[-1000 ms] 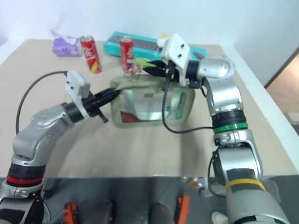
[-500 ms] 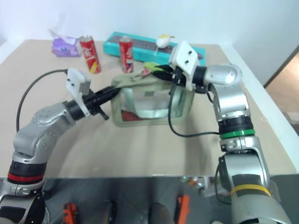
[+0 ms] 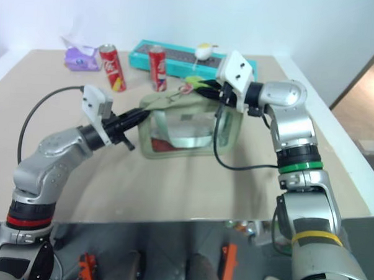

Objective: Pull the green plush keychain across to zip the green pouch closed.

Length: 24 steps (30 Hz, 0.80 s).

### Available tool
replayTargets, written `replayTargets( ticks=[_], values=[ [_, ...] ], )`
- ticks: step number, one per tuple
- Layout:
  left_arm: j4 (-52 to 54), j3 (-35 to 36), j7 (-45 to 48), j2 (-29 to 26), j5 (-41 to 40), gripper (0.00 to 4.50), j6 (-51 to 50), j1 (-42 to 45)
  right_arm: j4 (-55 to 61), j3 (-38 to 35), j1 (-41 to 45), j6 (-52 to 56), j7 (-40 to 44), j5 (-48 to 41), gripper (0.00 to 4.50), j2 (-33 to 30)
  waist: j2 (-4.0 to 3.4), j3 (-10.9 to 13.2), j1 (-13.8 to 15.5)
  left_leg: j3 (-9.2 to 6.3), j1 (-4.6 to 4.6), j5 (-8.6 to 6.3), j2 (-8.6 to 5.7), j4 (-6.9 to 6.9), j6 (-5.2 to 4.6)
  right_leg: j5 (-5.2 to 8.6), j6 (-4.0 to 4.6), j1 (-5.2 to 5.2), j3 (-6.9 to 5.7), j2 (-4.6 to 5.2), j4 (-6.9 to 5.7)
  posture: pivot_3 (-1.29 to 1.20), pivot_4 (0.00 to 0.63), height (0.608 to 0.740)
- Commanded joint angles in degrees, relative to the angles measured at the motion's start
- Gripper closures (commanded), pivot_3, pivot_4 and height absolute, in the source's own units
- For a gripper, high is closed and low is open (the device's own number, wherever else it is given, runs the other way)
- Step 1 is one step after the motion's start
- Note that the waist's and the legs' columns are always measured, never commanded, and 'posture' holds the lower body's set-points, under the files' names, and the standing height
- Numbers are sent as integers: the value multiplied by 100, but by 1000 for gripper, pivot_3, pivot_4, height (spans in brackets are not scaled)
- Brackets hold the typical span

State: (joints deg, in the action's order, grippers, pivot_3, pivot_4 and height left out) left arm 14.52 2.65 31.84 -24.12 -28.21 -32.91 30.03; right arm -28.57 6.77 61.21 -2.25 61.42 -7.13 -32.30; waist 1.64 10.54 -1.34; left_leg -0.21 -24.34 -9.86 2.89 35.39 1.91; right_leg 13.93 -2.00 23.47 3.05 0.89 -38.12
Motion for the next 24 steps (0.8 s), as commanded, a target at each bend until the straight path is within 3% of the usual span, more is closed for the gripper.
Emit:
replayTargets(
  ticks=[1,13,18,24],
  values=[
    [-74,273,-162,-142,60,4500,-74,-9,-85,-518,219,-77,-270,-46,4448,-391,0,0,0,0,0,0,0,0,0,0,0,0,0,0,0,0,150,740],
    [-182,291,-23,-247,72,4500,-29,-27,-320,-556,285,-211,-453,28,4448,-484,0,0,0,0,0,0,0,0,0,0,0,-1,0,1,0,0,150,740],
    [28,237,391,-417,-209,4500,-186,-188,-1025,-524,742,-712,-817,277,4448,-515,-1,0,-4,0,0,0,0,0,0,0,0,1,0,0,0,0,150,740],
    [-50,261,246,-438,-206,4500,-204,-173,-1699,-444,1106,-1181,-764,431,4448,-508,-1,0,-9,0,0,0,0,-2,0,-1,4,1,0,1,0,0,150,740]
  ],
)
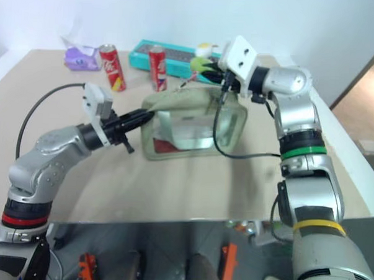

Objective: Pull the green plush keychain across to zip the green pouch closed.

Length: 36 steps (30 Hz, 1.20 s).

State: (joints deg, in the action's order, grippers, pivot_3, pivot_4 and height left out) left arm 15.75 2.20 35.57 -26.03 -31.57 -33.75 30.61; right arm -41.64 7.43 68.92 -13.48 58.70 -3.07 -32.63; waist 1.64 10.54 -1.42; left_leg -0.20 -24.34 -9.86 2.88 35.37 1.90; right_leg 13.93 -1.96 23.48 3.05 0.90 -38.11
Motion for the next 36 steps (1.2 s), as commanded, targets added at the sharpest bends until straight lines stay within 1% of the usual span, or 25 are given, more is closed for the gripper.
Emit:
replayTargets(
  ticks=[1,4,7,13,19,21,25,29,32,36],
  values=[
    [-204,335,-205,-226,139,4500,-124,-211,-421,-505,324,-107,-462,24,4448,-471,0,0,0,0,0,0,0,0,0,-1,1,0,1,0,0,0,150,740],
    [-300,400,-426,-182,177,4500,-128,-158,-450,-487,247,-219,-413,5,4448,-469,0,0,-1,2,0,0,-1,0,0,-1,1,1,3,1,0,0,150,740],
    [-320,474,-440,-165,60,4500,-150,-156,-494,-475,196,-263,-424,11,4448,-499,0,1,5,0,-4,0,-1,0,-1,0,3,3,0,2,1,0,150,740],
    [-400,513,-191,-266,5,4500,-35,-187,-532,-539,102,-280,-436,55,4448,-594,0,1,-121,4,4,-2,1,-1,-2,0,4,1,8,-2,-1,0,150,740],
    [-367,522,-11,-365,74,4500,137,-144,-610,-679,-126,-191,-577,17,4448,-751,0,1,-124,5,4,-2,0,-1,-2,-1,4,-1,8,0,-1,0,150,740],
    [-302,547,-66,-328,55,4500,144,-110,-671,-763,-251,-135,-685,7,4448,-809,0,1,-123,6,3,-2,-1,-1,-2,0,3,0,10,1,0,0,150,740],
    [-43,524,-285,-200,42,4500,114,-113,-911,-1030,-784,44,-1118,-20,4448,-948,0,1,-119,6,2,-2,-3,-1,-2,0,2,-3,9,4,0,0,150,740],
    [100,508,-440,-149,67,4500,79,-208,-1027,-1239,-1024,134,-1542,-41,4448,-983,-3,3,-139,14,5,-2,-4,-1,-2,-2,1,1,20,3,-1,0,150,740],
    [151,483,-533,-119,102,4500,103,-268,-989,-1342,-1245,263,-1824,-93,4448,-902,-6,5,-138,17,8,-2,-3,-1,-2,-3,0,2,25,1,-2,0,150,740],
    [186,410,-711,-18,243,4500,176,-290,-626,-1363,-1814,386,-2163,-135,4448,-643,-4,3,-129,15,7,-2,-3,2,-2,-1,-3,-5,23,2,0,0,150,740]
  ],
)
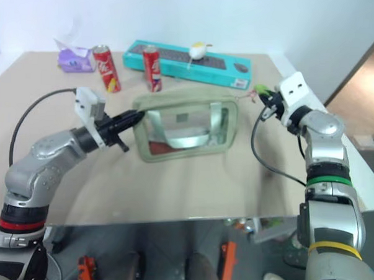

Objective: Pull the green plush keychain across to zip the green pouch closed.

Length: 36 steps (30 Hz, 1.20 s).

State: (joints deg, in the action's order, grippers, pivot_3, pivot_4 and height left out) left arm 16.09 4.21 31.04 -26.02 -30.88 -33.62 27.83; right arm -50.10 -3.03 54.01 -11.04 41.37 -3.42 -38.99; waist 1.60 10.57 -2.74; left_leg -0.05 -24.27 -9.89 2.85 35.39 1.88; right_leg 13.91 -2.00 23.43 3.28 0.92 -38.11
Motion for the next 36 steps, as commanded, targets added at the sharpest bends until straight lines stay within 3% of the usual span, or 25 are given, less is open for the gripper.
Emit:
replayTargets(
  ticks=[1,8,20,27,34,36],
  values=[
    [146,190,-321,19,229,4500,184,-2,383,-317,-531,190,-537,-124,4448,119,0,0,3,0,-1,0,-2,-1,0,0,-1,0,0,1,0,0,150,740],
    [95,131,-474,129,451,4500,301,43,1304,-288,-1446,594,-946,-206,4448,747,-2,0,-13,2,7,1,1,0,1,-2,-8,2,8,-5,-3,0,150,740],
    [111,64,-507,307,587,4500,233,149,1935,204,-2014,677,-1013,133,4448,1313,1,-2,-11,3,12,5,4,3,5,0,-39,-1,14,-12,-2,0,150,740],
    [6,9,-471,335,625,4500,281,187,2047,472,-2118,512,-919,334,4448,1327,3,-3,-12,5,14,6,4,6,5,-2,-43,-4,16,-12,-2,0,150,740],
    [-40,-44,-194,290,415,4500,72,210,2074,-9,-1908,683,-806,-135,4448,1164,3,-3,-2,3,16,7,4,6,3,-4,-41,-5,17,-15,-2,0,150,740],
    [-57,36,-131,268,305,3742,-3,234,2326,-230,-1916,808,-651,-413,3762,1048,3,-3,4,3,14,7,3,6,3,-3,-43,-5,17,-13,-2,0,150,740]
  ],
)
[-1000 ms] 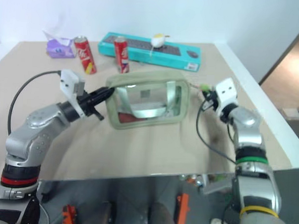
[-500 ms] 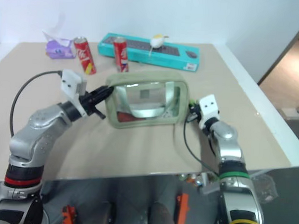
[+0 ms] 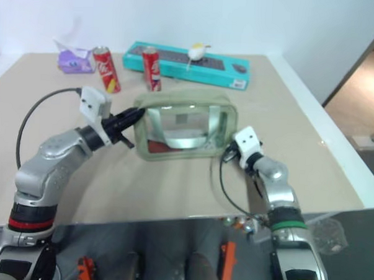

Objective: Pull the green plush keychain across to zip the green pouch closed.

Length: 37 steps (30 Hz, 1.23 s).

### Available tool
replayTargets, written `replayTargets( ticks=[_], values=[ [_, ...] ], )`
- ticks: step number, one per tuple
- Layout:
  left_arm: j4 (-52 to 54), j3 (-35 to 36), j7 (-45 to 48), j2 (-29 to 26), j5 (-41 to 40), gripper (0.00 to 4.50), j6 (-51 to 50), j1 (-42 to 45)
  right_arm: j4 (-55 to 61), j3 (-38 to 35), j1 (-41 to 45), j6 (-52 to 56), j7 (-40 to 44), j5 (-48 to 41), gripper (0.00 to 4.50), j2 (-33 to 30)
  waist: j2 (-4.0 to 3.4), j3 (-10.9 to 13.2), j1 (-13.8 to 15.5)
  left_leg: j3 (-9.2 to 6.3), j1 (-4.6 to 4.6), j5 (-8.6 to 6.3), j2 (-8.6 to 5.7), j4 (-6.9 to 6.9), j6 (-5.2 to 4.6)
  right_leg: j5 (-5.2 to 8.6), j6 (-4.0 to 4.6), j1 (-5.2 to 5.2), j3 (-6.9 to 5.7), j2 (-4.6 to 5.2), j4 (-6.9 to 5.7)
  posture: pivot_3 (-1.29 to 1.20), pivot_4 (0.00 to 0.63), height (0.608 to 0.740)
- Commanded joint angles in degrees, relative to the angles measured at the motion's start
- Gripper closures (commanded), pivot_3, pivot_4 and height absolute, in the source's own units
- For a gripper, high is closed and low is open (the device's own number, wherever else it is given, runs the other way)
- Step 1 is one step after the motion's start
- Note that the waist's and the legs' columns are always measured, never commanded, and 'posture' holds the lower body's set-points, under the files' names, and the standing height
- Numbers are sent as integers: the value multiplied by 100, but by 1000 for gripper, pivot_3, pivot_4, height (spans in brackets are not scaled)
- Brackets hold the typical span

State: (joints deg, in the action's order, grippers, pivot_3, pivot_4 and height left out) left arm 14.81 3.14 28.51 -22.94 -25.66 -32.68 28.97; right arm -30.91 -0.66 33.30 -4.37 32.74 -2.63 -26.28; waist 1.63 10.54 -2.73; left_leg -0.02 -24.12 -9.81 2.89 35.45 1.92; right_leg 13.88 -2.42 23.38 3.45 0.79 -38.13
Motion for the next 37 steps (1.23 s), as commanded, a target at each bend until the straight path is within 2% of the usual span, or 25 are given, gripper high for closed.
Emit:
replayTargets(
  ticks=[1,2,11,19,24,27,30,34,37],
  values=[
    [66,153,196,-90,-246,3363,-104,135,572,-556,129,211,289,-595,3394,-308,0,0,4,0,-2,0,-1,0,0,0,-1,0,0,1,0,0,150,740],
    [56,158,247,-135,-256,3166,-101,151,710,-616,101,243,369,-667,3164,-388,0,0,4,0,-3,0,-1,0,0,1,-2,0,0,1,1,0,150,740],
    [-72,647,541,-350,-761,125,-152,317,2426,-1100,-323,1083,1174,-1684,83,-990,0,0,5,-1,-6,-1,0,-2,0,4,-3,4,-2,1,2,0,150,740],
    [-193,1557,574,-836,-1223,25,-182,193,3163,-1639,-775,1765,1428,-2205,13,-1642,0,0,13,-1,-7,-1,0,-1,0,5,-4,4,-4,2,2,0,150,740],
    [389,1590,589,-1019,-1101,25,-106,-785,3599,-2047,-1129,2143,1402,-2409,13,-2001,0,1,11,7,-3,-6,-2,-4,-4,12,-6,1,2,9,4,0,150,740],
    [791,1555,663,-1117,-799,25,138,-1690,3988,-2432,-1423,2539,1429,-2652,13,-2237,-1,0,6,11,-3,-8,0,-5,-4,15,-4,5,8,9,4,0,150,740],
    [1041,1373,755,-1161,-490,25,444,-2246,4515,-2625,-1993,3047,1672,-2981,13,-2456,2,-1,32,9,-6,-9,0,-5,-3,19,-1,6,3,10,4,0,150,740],
    [1263,922,730,-1178,-186,25,470,-2471,5679,-2527,-3007,3542,1847,-3519,13,-2374,11,-7,115,1,-3,-9,1,-3,-3,36,31,0,-6,10,5,0,150,740],
    [1363,654,782,-1134,-165,25,513,-2432,6338,-2166,-3600,3470,1799,-3501,13,-2154,11,-7,139,6,0,-8,1,1,-3,35,29,-1,1,11,5,0,150,740]
  ],
)
